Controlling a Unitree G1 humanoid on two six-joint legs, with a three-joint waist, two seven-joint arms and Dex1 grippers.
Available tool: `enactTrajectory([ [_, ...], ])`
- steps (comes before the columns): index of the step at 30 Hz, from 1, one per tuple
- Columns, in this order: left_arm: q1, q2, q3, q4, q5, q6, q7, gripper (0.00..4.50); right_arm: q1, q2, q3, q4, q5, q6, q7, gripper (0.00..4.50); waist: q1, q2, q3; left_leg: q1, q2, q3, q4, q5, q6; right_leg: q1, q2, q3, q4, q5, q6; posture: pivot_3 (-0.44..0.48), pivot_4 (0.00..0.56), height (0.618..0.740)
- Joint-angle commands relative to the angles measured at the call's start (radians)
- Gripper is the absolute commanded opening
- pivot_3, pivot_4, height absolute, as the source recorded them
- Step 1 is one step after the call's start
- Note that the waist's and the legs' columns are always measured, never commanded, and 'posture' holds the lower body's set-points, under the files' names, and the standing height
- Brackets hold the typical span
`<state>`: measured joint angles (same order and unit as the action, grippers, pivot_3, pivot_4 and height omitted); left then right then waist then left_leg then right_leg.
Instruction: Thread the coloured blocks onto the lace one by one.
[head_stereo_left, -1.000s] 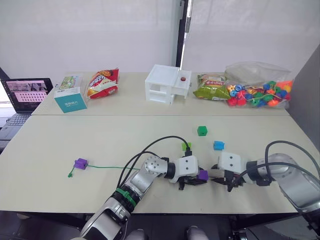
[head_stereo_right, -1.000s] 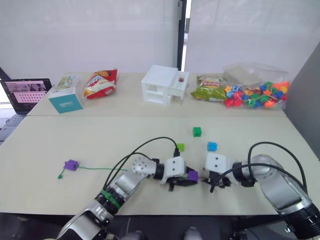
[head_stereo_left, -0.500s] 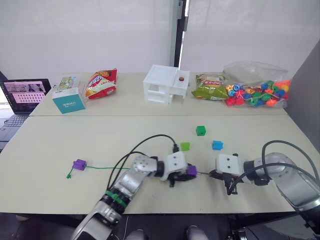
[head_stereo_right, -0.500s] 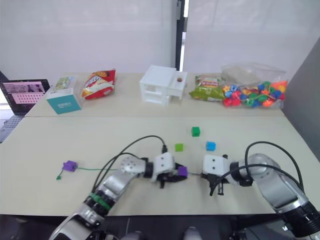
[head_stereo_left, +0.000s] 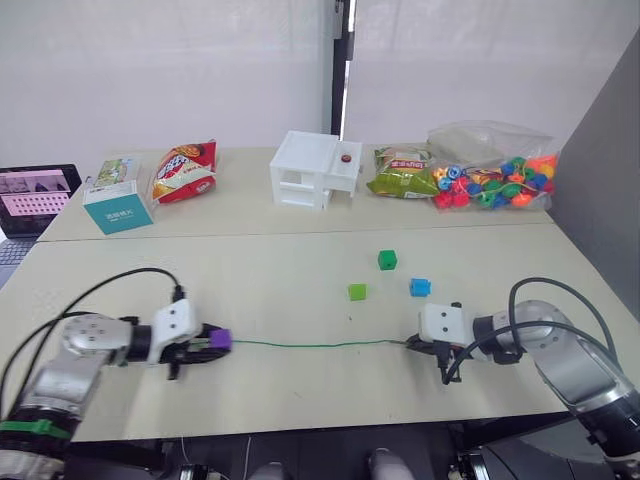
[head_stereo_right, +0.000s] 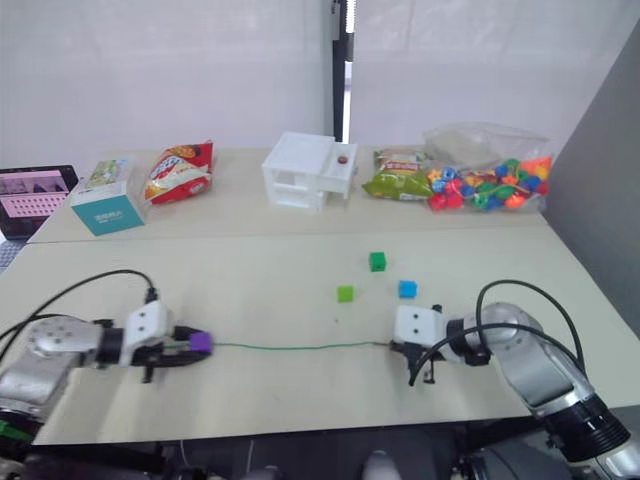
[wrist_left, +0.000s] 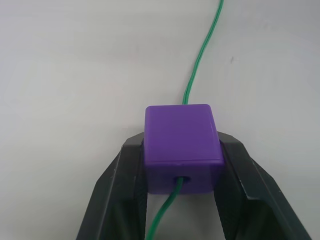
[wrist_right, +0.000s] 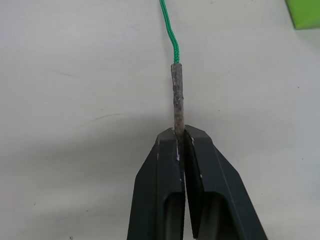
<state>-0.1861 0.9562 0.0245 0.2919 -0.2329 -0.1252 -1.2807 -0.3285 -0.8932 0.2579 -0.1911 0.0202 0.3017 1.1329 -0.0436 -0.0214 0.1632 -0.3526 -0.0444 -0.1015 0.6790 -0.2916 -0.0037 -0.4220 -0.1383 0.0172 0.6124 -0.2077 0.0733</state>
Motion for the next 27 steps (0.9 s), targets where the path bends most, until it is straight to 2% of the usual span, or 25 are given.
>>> enactTrajectory([
  [1, 0.019, 0.05, 0.039, 0.137, 0.039, -0.09, -0.02, 1.22, -0.007, 0.014, 0.017, 0.006, -0.007, 0.006, 0.007, 0.0, 0.0, 0.0, 0.0, 0.0, 0.001, 0.0, 0.0, 0.0, 0.0, 0.0, 0.001, 0.0, 0.0, 0.0, -0.001, 0.0, 0.15, 0.74],
  [5, -0.022, 0.075, 0.039, 0.266, 0.064, -0.162, -0.02, 1.22, -0.023, 0.028, 0.025, 0.019, -0.012, 0.0, 0.014, 0.0, 0.002, 0.0, 0.0, 0.0, 0.006, 0.001, -0.001, 0.0, 0.0, 0.0, 0.007, 0.0, 0.0, 0.001, -0.004, 0.0, 0.15, 0.74],
  [7, -0.059, 0.083, 0.047, 0.317, 0.043, -0.131, -0.048, 2.24, -0.03, 0.033, 0.026, 0.024, -0.015, -0.002, 0.018, 0.0, 0.001, 0.0, 0.0, 0.0, 0.008, 0.001, -0.001, 0.0, 0.0, -0.001, 0.009, 0.0, 0.001, 0.001, -0.005, 0.0, 0.15, 0.74],
  [9, -0.087, 0.089, 0.052, 0.334, 0.021, -0.091, -0.084, 2.83, -0.033, 0.036, 0.027, 0.028, -0.017, -0.003, 0.02, 0.0, 0.0, 0.0, 0.0, 0.0, 0.009, 0.001, -0.001, 0.0, 0.0, -0.001, 0.01, 0.0, 0.001, 0.001, -0.005, 0.0, 0.15, 0.74],
  [14, -0.188, 0.108, 0.065, 0.207, -0.074, 0.012, -0.234, 4.48, -0.028, 0.026, 0.018, 0.022, -0.021, 0.005, 0.025, 0.0, 0.001, -0.001, 0.0, -0.001, 0.009, 0.001, 0.0, 0.0, 0.0, -0.002, 0.01, 0.0, 0.002, 0.001, -0.005, 0.0, 0.15, 0.74],
  [18, -0.247, 0.069, 0.064, 0.07, -0.126, 0.114, -0.224, 4.48, -0.02, 0.023, 0.011, 0.01, -0.015, 0.018, 0.026, 0.0, 0.005, -0.001, 0.0, -0.001, 0.009, 0.001, 0.0, 0.0, 0.0, -0.001, 0.01, 0.0, 0.002, 0.001, -0.005, 0.0, 0.15, 0.74],
  [22, -0.255, -0.015, 0.025, -0.105, -0.172, 0.224, -0.179, 4.48, -0.009, 0.029, 0.008, -0.017, -0.001, 0.04, 0.023, 0.0, 0.005, -0.001, 0.0, -0.001, 0.009, 0.001, 0.0, 0.0, 0.0, -0.001, 0.01, 0.0, 0.002, 0.001, -0.005, 0.0, 0.15, 0.74],
  [24, -0.251, -0.072, -0.016, -0.189, -0.169, 0.263, -0.147, 4.48, -0.009, 0.032, 0.007, -0.028, 0.008, 0.055, 0.025, 0.0, 0.005, -0.001, 0.0, -0.001, 0.009, 0.0, 0.0, -0.001, 0.0, -0.001, 0.01, 0.0, 0.002, 0.001, -0.005, 0.0, 0.15, 0.74],
  [27, -0.273, -0.214, -0.082, -0.264, -0.161, 0.296, -0.059, 4.48, -0.013, 0.039, 0.017, -0.06, 0.022, 0.085, 0.034, 0.0, 0.008, -0.001, 0.0, -0.001, 0.009, 0.0, 0.0, -0.001, 0.0, -0.001, 0.01, 0.0, 0.002, 0.001, -0.005, 0.0, 0.15, 0.74],
])
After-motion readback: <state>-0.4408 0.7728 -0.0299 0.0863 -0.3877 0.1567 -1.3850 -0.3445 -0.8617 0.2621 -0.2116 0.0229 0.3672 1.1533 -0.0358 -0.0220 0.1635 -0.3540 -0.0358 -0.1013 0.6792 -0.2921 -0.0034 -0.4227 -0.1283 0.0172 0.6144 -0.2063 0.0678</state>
